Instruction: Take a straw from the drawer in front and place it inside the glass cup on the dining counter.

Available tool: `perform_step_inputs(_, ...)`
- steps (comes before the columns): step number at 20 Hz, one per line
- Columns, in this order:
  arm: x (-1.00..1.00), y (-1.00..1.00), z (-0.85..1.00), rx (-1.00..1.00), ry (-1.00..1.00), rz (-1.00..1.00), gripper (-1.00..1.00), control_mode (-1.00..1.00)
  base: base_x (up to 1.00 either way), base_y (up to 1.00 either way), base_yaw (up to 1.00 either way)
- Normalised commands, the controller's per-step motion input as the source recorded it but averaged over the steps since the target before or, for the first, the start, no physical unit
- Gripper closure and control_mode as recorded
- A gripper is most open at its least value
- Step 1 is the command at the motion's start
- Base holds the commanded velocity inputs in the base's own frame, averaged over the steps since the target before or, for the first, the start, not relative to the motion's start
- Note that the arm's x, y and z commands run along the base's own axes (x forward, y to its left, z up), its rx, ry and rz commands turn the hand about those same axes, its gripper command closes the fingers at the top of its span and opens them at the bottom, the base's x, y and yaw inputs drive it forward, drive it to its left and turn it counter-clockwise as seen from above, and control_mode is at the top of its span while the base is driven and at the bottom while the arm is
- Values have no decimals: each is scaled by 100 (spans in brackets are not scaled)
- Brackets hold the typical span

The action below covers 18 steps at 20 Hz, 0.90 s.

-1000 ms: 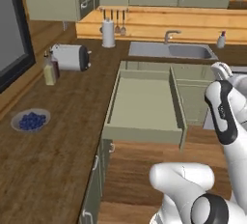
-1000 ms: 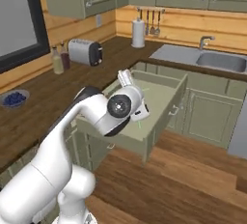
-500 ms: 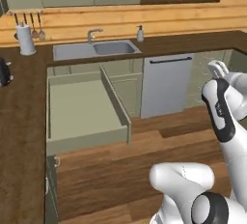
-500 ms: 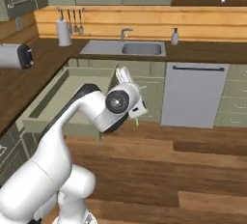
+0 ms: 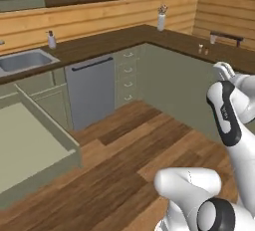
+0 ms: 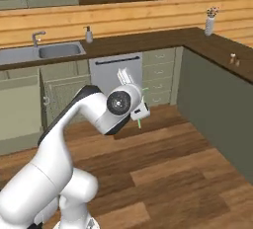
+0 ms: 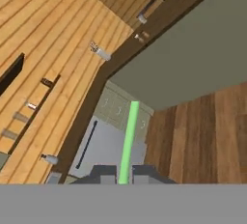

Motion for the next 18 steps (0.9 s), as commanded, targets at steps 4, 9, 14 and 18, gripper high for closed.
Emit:
perform_step_inputs(4, 0, 0, 0, 0, 0, 0, 100, 100, -2, -34, -67)
perform_step_inputs(9, 0, 0, 0, 0, 0, 0, 100, 100, 0, -68, -64)
perform_step_inputs(14, 0, 0, 0, 0, 0, 0, 100, 100, 4, -97, -58)
perform_step_inputs(18, 0, 0, 0, 0, 0, 0, 100, 100, 36, -94, -39)
